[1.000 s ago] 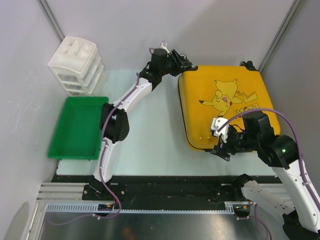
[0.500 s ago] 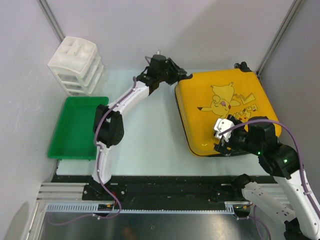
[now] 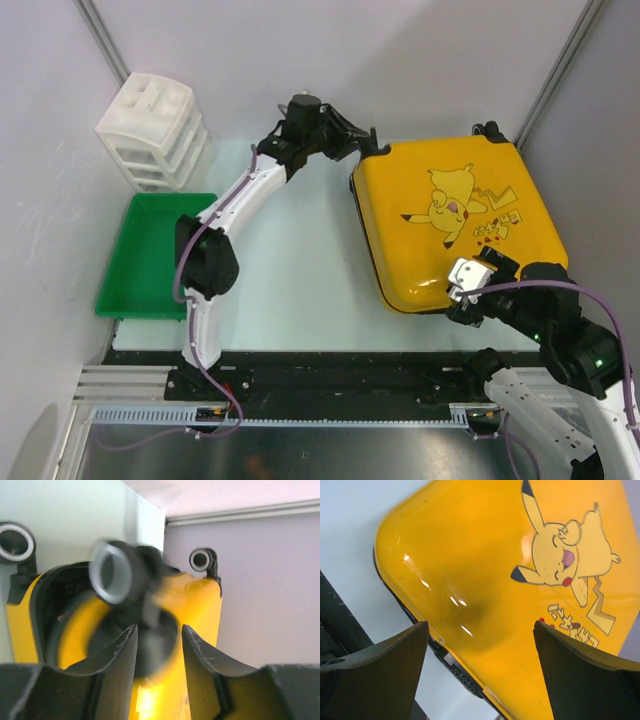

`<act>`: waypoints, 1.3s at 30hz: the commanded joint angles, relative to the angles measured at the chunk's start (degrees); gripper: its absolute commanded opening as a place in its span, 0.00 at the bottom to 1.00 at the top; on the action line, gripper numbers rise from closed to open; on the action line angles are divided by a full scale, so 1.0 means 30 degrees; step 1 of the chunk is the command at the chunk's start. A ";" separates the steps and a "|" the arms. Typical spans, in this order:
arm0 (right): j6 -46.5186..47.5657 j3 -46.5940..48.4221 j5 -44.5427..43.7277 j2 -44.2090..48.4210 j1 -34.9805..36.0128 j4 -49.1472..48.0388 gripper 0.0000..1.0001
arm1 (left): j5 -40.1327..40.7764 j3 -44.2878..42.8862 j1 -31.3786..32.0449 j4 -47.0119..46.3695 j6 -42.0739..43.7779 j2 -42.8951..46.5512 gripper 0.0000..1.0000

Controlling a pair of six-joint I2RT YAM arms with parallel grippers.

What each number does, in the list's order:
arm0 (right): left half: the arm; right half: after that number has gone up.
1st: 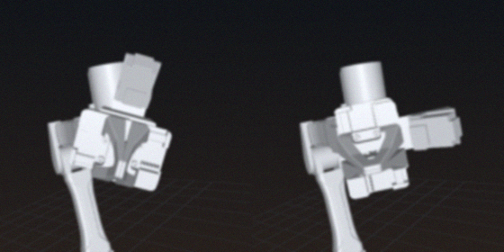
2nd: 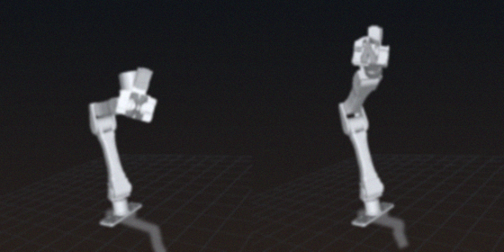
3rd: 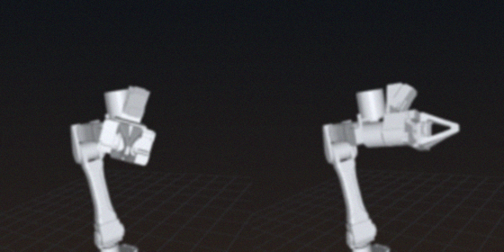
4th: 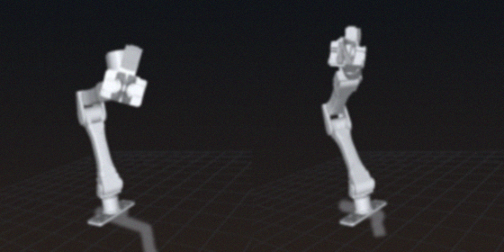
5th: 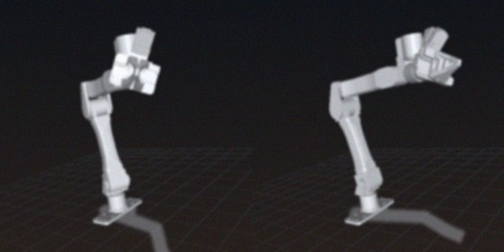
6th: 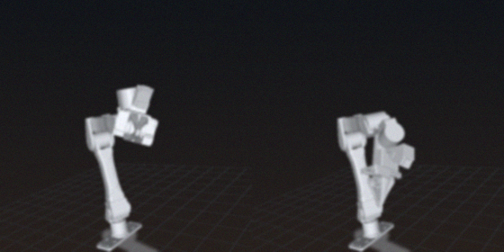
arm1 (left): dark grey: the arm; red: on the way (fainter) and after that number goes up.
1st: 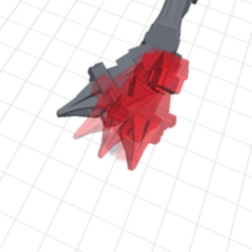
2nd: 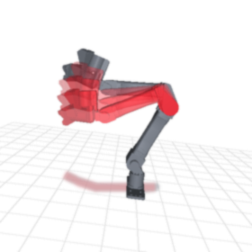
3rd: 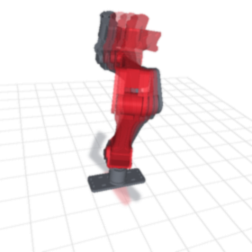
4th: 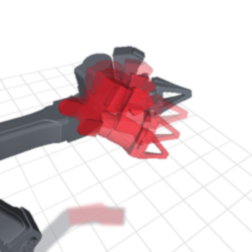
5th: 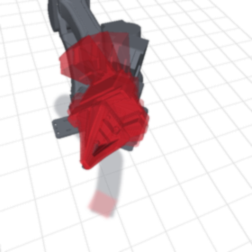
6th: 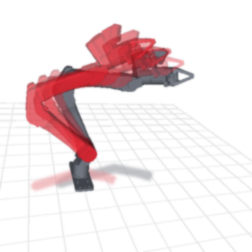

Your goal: Open, take out, and arrange the luggage

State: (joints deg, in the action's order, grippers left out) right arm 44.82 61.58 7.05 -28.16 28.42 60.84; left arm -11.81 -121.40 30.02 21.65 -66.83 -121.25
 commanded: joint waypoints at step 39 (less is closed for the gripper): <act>-0.1022 -0.6846 -0.9997 -0.2566 -0.0158 -0.9993 0.80 | -1.2879 2.3890 -0.1747 -1.6122 0.5167 0.6467 0.64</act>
State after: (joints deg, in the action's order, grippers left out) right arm 45.15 43.59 -16.56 -31.70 28.91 47.35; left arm -47.66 -44.73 23.18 -16.43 -50.22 -96.77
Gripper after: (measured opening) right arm 0.816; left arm 0.679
